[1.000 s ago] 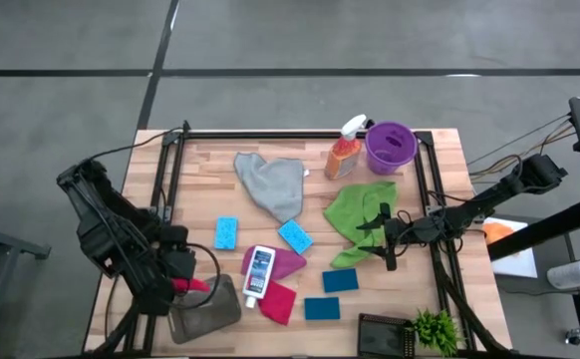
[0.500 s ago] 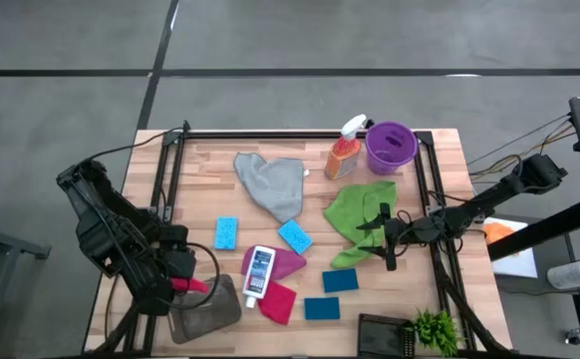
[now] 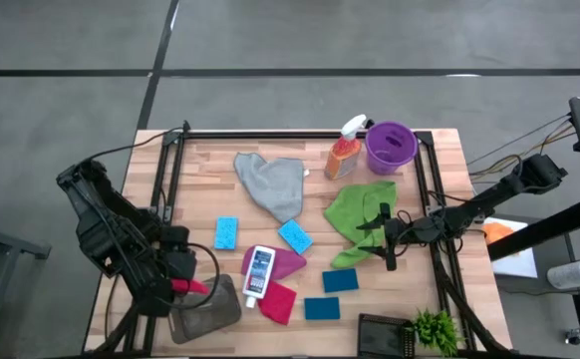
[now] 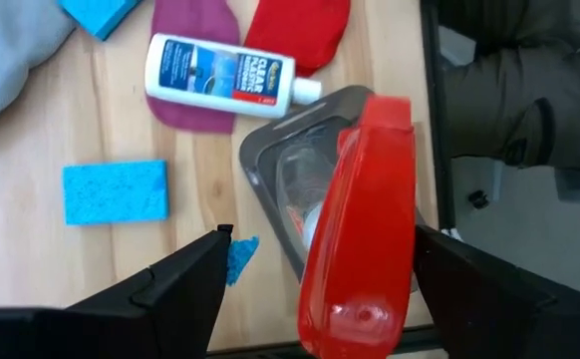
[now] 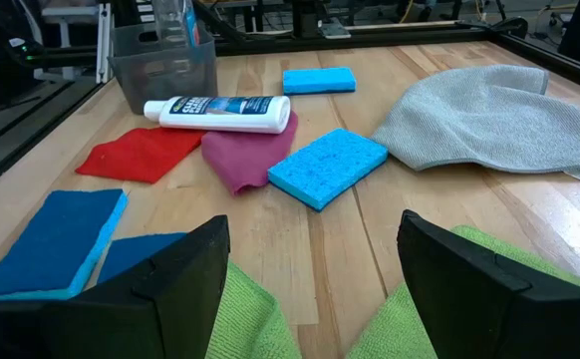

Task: Pick & Place Kitchen Items
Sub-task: Put the transparent spray bottle into the gray bin, then put the orange spray bottle into the gray bin

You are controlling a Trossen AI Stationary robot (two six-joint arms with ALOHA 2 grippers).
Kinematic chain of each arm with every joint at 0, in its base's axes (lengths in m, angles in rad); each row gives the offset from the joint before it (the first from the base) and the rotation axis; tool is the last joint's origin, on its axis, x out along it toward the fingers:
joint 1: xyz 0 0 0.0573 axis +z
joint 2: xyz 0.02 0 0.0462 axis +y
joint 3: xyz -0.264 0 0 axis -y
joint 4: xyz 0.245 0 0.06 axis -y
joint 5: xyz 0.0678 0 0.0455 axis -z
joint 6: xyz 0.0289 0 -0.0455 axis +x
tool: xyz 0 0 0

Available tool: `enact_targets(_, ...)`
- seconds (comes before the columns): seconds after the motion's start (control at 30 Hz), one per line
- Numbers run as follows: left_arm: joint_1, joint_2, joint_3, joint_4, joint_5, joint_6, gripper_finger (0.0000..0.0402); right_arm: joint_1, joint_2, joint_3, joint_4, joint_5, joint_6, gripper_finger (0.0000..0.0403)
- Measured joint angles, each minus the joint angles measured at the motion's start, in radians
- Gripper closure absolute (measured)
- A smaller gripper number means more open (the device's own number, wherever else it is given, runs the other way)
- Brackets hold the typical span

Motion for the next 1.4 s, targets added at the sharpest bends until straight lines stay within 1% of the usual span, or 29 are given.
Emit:
enact_targets(0.1, 0.005, 0.000, 0.000, 0.076, -0.006, 0.046, 0.0090, 0.000, 0.000, 0.000, 0.000, 0.000, 0.000, 0.0119)
enact_targets(0.23, 0.016, -0.001, 0.000, 0.243, -0.064, 0.186, 0.0090, 0.000, 0.000, 0.000, 0.000, 0.000, 0.000, 0.0119)
enact_targets(0.3, 0.022, -0.001, 0.000, 0.319, -0.135, 0.275, 0.0090, 0.000, 0.000, 0.000, 0.003, 0.000, 0.000, 0.0119)
enact_targets(0.43, 0.036, -0.003, -0.007, 0.466, -0.324, 0.444, 0.0090, 0.000, 0.000, 0.000, 0.011, 0.000, 0.000, 0.0119)
enact_targets(0.5, 0.044, -0.004, -0.031, 0.569, -0.407, 0.531, 0.0090, 0.000, 0.000, 0.000, 0.014, 0.000, 0.000, 0.0119)
enact_targets(0.53, 0.051, -0.004, -0.049, 0.635, -0.432, 0.583, 0.0090, 0.000, 0.000, 0.000, 0.018, 0.000, 0.000, 0.0119)
enact_targets(0.6, 0.068, -0.005, -0.104, 0.802, -0.441, 0.699, 0.0090, 0.000, 0.000, 0.000, 0.026, 0.000, -0.004, 0.0119)
enact_targets(0.67, 0.092, -0.011, -0.179, 0.985, -0.399, 0.811, 0.0090, 0.000, 0.000, 0.000, 0.035, 0.000, -0.010, 0.0119)
enact_targets(0.77, 0.153, -0.027, -0.313, 1.262, -0.247, 0.926, 0.0090, 0.000, 0.000, 0.000, 0.056, 0.000, -0.025, 0.0119)
enact_targets(0.87, 0.252, -0.052, -0.444, 1.484, -0.092, 0.958, 0.0090, 0.000, 0.000, 0.000, 0.096, 0.000, -0.050, 0.0119)
enact_targets(0.93, 0.328, -0.075, -0.508, 1.560, -0.053, 0.954, 0.0090, 0.000, 0.000, 0.000, 0.129, 0.000, -0.070, 0.0119)
enact_targets(1.0, 0.421, -0.098, -0.544, 1.595, -0.047, 0.932, 0.0090, 0.000, 0.000, 0.000, 0.155, -0.007, -0.087, 0.0119)
enact_targets(1.07, 0.517, -0.113, -0.553, 1.594, -0.039, 0.896, 0.0090, 0.000, 0.000, 0.000, 0.172, -0.014, -0.095, 0.0119)
enact_targets(1.1, 0.571, -0.115, -0.553, 1.593, -0.018, 0.878, 0.0090, 0.000, 0.000, 0.000, 0.176, -0.014, -0.097, 0.0119)
enact_targets(1.23, 0.766, -0.114, -0.548, 1.538, 0.144, 0.828, 0.0090, 0.000, 0.000, 0.000, 0.193, -0.005, -0.098, 0.0119)
enact_targets(1.3, 0.838, -0.113, -0.544, 1.522, 0.182, 0.822, 0.0090, 0.000, 0.000, 0.000, 0.214, 0.022, -0.112, 0.0119)
enact_targets(1.4, 0.909, -0.119, -0.545, 1.512, 0.188, 0.841, 0.0090, -0.001, 0.000, 0.019, 0.227, 0.079, -0.172, 0.0119)
